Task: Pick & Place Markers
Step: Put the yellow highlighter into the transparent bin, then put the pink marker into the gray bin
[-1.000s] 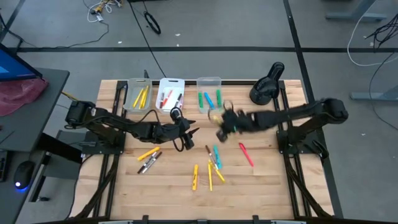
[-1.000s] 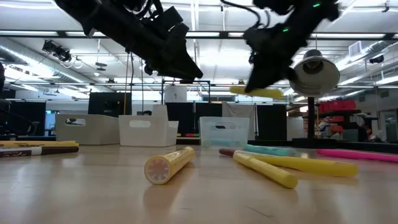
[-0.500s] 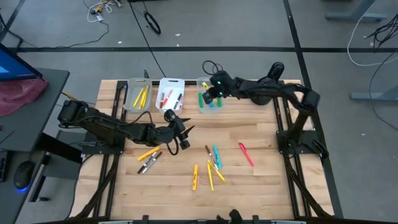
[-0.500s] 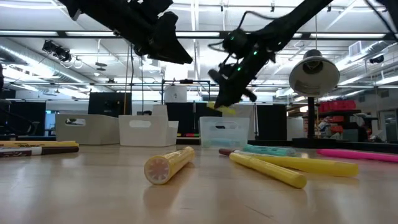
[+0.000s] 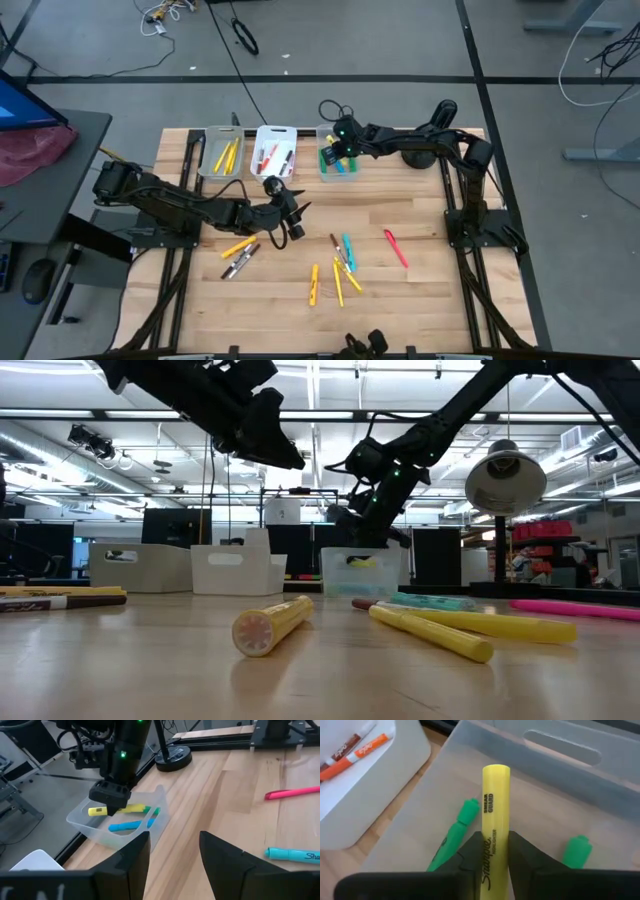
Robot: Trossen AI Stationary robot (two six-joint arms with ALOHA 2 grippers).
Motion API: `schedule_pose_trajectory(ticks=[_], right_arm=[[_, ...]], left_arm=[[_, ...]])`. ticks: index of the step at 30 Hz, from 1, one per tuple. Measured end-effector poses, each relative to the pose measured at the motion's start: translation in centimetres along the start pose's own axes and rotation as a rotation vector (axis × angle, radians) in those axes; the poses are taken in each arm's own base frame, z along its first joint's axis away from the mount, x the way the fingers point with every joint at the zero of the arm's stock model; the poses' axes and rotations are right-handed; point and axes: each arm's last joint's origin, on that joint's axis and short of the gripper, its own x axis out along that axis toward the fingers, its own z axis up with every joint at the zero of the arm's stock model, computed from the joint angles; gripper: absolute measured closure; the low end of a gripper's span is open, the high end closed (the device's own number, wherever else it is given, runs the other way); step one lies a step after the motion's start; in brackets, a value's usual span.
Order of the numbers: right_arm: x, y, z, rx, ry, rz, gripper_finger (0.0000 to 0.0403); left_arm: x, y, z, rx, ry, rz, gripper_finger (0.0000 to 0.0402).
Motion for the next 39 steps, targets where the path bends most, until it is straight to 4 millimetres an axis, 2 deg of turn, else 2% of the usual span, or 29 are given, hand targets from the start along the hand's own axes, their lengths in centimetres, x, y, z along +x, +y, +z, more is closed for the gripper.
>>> schedule_pose_trajectory(ticks=[9,29,39], right_arm=[[0.0,-0.5,-0.7,0.018,0.053,-0.085,0.033],[-0.1,-0.7,-1.3,0.075,0.131,-0.078,0.0305],[-0.4,-0.5,-0.8,0.018,0.08,-0.071,0.0243]], left_arm=[[0.0,0.0,0.0,-0.007,0.001,-0.002,0.0225],[-0.2,-0.3,0.1,-0.031,-0.011,-0.014,0.0225],[-0.2,-0.3,0.1,-0.032,-0.012,-0.016,0.0225]])
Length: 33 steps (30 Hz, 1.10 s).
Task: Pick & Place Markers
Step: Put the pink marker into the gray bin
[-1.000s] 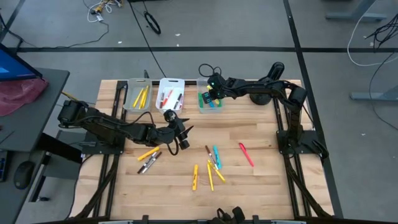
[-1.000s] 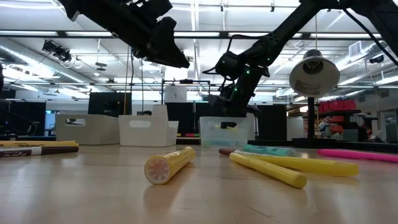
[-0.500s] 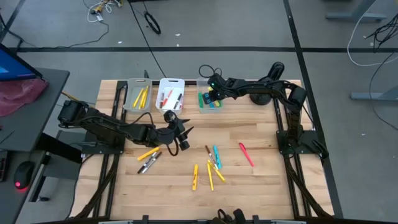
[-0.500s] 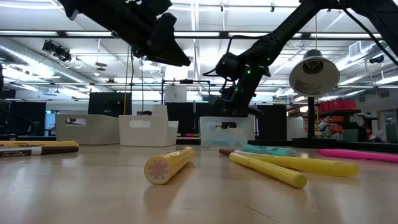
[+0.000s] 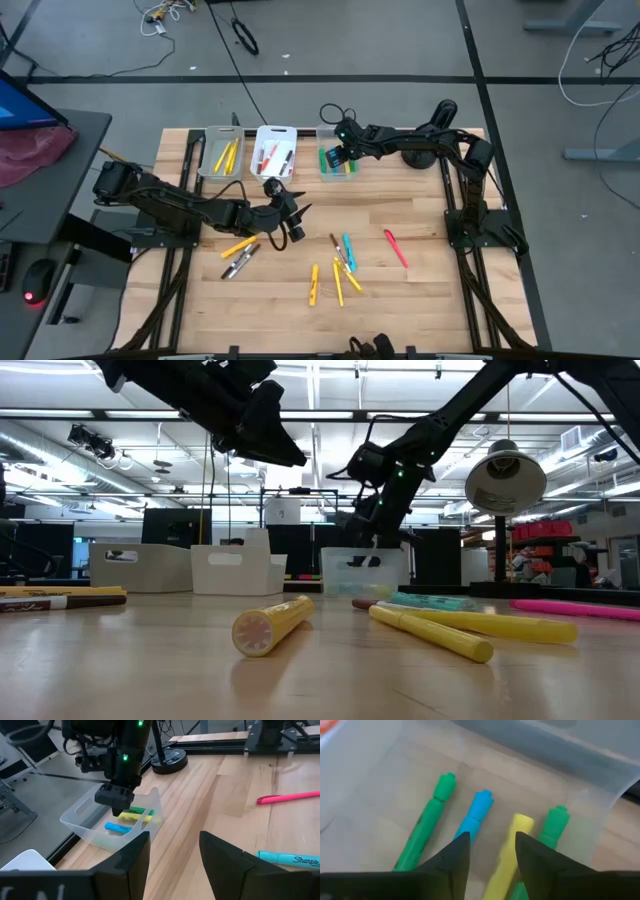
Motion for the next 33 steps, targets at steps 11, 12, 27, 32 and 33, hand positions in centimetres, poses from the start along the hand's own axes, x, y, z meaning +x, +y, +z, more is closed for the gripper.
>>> schedule_pose_trajectory(ticks=[11,12,27,32,33], right_arm=[[-12.9,6.7,-3.3,-0.414,-0.096,0.17,0.0258],[-14.3,7.5,-4.4,-0.462,-0.093,0.174,0.0261],[-24.1,11.1,-24.2,-0.673,-0.016,0.111,0.03],[-21.9,7.8,-29.3,-0.476,0.03,0.026,0.0271],[-21.4,7.1,-30.1,-0.441,0.033,0.016,0.0259]], left_arm=[[-0.6,0.0,0.4,-0.012,-0.013,-0.012,0.0225],[-0.6,0.0,0.4,-0.012,-0.011,-0.013,0.0225],[-1.1,-0.6,0.3,-0.023,-0.017,-0.037,0.0225],[-1.1,-0.5,0.4,-0.023,-0.018,-0.035,0.0225],[-1.0,-0.5,0.4,-0.024,-0.018,-0.035,0.0225]])
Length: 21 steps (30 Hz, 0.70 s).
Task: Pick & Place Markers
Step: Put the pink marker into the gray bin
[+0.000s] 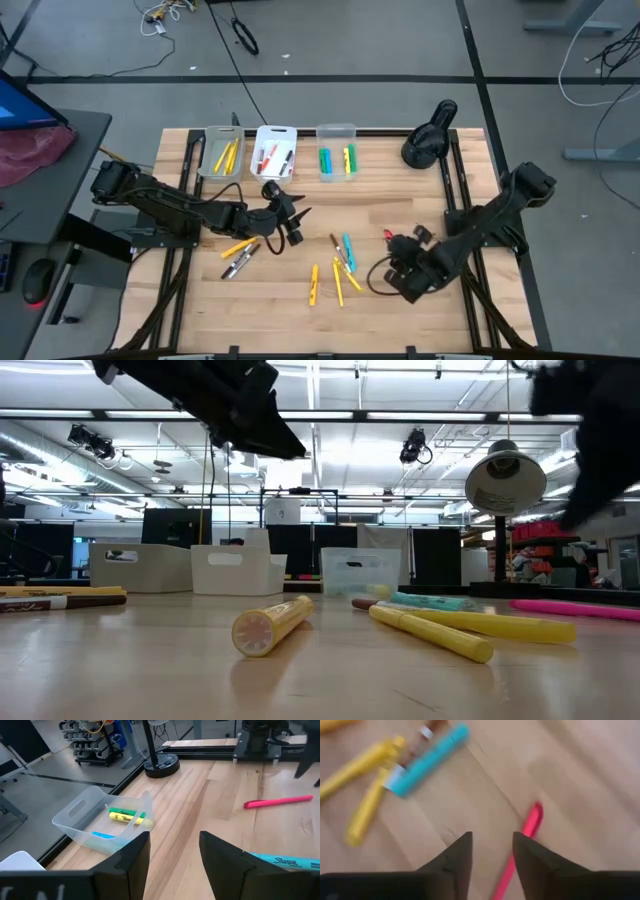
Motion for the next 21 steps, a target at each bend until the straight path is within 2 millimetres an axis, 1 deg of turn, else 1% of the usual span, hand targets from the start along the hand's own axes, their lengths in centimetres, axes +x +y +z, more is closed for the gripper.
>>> schedule_pose_trajectory(ticks=[3,6,8,10,12,15,18,21], right_arm=[[1.6,-1.1,-2.8,0.073,0.003,-0.024,0.0217],[3.1,-2.0,-5.0,0.128,-0.033,-0.002,0.0178],[4.1,-2.5,-6.3,0.154,-0.061,0.037,0.0161],[5.0,-2.9,-7.2,0.174,-0.069,0.081,0.0156],[5.8,-3.5,-7.9,0.188,-0.09,0.11,0.0161],[6.8,-4.3,-8.6,0.194,-0.128,0.116,0.0181],[7.4,-5.0,-9.1,0.158,-0.164,0.1,0.0214],[7.9,-5.5,-9.4,0.051,-0.19,0.086,0.0256]], left_arm=[[0.2,0.2,0.0,-0.005,-0.001,0.008,0.0225],[0.4,0.5,0.1,-0.011,0.0,0.022,0.0225],[0.6,0.8,0.1,-0.016,0.001,0.028,0.0225],[0.8,0.9,0.1,-0.019,0.005,0.009,0.0225],[1.0,1.0,0.1,-0.024,0.009,-0.018,0.0225],[1.1,1.1,0.1,-0.027,0.013,-0.046,0.0225],[1.1,1.1,0.2,-0.032,0.008,-0.049,0.0225],[1.1,1.1,0.2,-0.034,0.006,-0.049,0.0225]])
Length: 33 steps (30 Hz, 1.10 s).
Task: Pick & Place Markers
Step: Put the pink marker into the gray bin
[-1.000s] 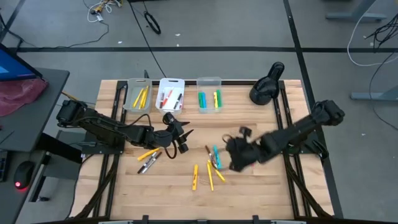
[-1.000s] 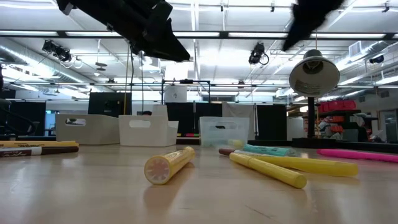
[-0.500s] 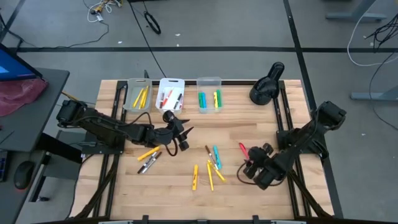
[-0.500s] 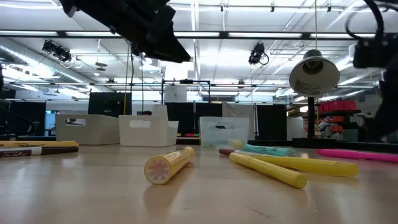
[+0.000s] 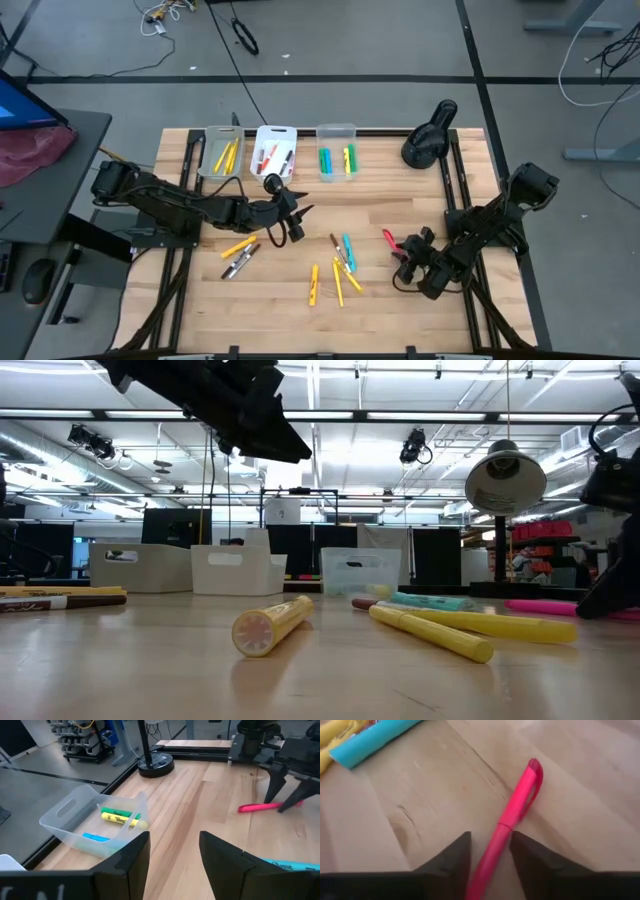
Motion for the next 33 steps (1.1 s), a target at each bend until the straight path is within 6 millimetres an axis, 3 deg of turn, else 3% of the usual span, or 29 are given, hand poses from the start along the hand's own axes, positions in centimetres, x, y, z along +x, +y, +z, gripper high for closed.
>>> schedule_pose_trajectory(ticks=[7,13,17,24,28,33], right_arm=[[0.5,-0.8,-0.4,-0.076,-0.054,0.002,0.0381],[0.4,-0.2,0.4,-0.047,-0.064,0.025,0.0376],[0.4,1.6,2.5,-0.032,-0.108,0.105,0.0388],[-0.1,5.0,7.6,-0.133,-0.432,0.334,0.0388],[-1.2,5.5,10.7,-0.199,-0.669,0.476,0.0388],[-2.8,4.9,14.2,-0.219,-0.995,0.624,0.0388]], left_arm=[[-0.1,-0.2,0.0,0.004,-0.002,-0.009,0.0225],[-0.2,-0.8,0.2,0.041,-0.019,-0.152,0.0225],[0.5,-1.6,0.1,0.078,-0.068,-0.261,0.0225],[1.3,-2.4,0.4,0.132,-0.18,-0.269,0.0225],[0.7,-2.2,1.1,0.155,-0.221,-0.287,0.0225],[-0.5,-2.3,2.6,0.169,-0.339,-0.476,0.0225]])
